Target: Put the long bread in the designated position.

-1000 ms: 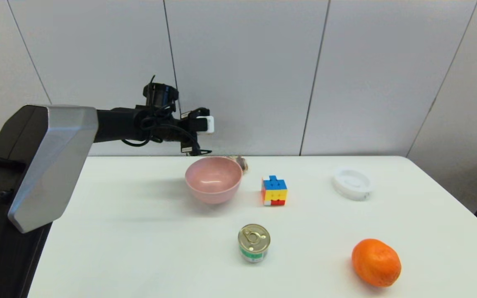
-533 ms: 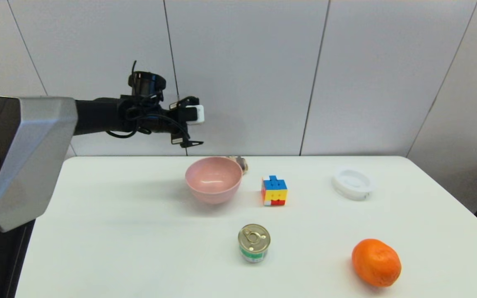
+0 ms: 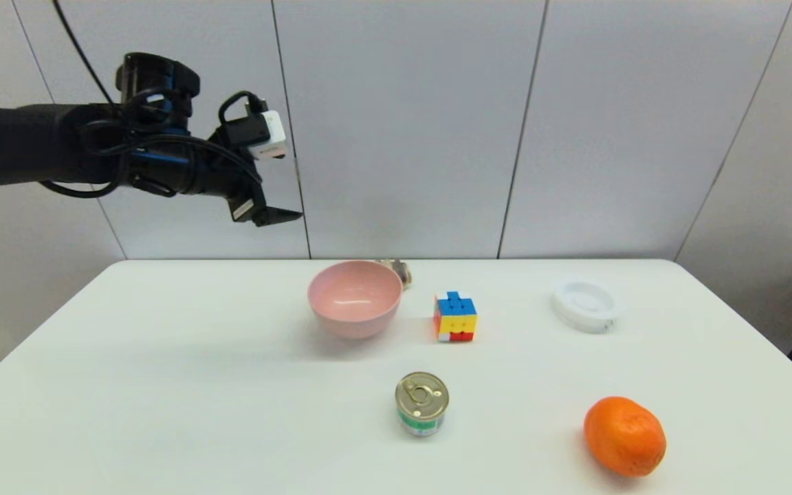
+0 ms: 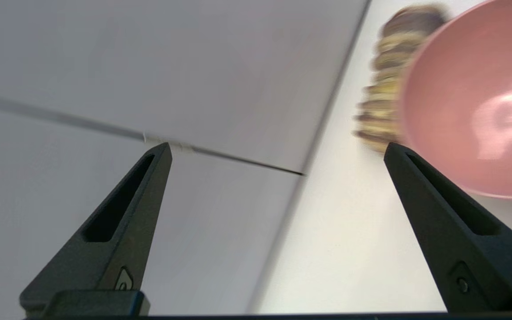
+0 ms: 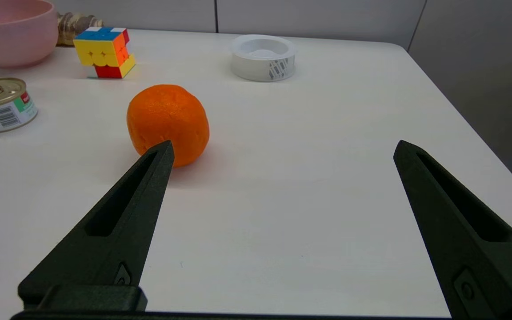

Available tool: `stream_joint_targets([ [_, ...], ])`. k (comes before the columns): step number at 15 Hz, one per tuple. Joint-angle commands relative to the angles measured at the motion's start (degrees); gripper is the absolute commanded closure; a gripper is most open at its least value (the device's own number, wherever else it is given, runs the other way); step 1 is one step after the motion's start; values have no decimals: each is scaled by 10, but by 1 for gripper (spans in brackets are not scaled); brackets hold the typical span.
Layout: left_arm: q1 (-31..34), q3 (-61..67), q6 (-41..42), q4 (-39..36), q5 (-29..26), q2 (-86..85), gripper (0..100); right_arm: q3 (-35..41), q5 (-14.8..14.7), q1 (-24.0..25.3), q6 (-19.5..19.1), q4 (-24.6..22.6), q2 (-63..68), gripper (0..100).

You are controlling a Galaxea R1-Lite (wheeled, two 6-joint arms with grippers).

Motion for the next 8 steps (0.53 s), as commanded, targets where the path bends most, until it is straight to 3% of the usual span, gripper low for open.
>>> stream_joint_targets([
  [1, -11, 231, -156, -13, 47, -259, 0, 0, 1, 0, -1, 0, 1, 0],
  [5, -9, 451, -299, -87, 57, -441, 0, 0, 1, 0, 0, 0, 1, 0],
  [8, -1, 615, -378, -229, 92, -548, 0, 0, 1, 0, 0, 0, 1, 0],
])
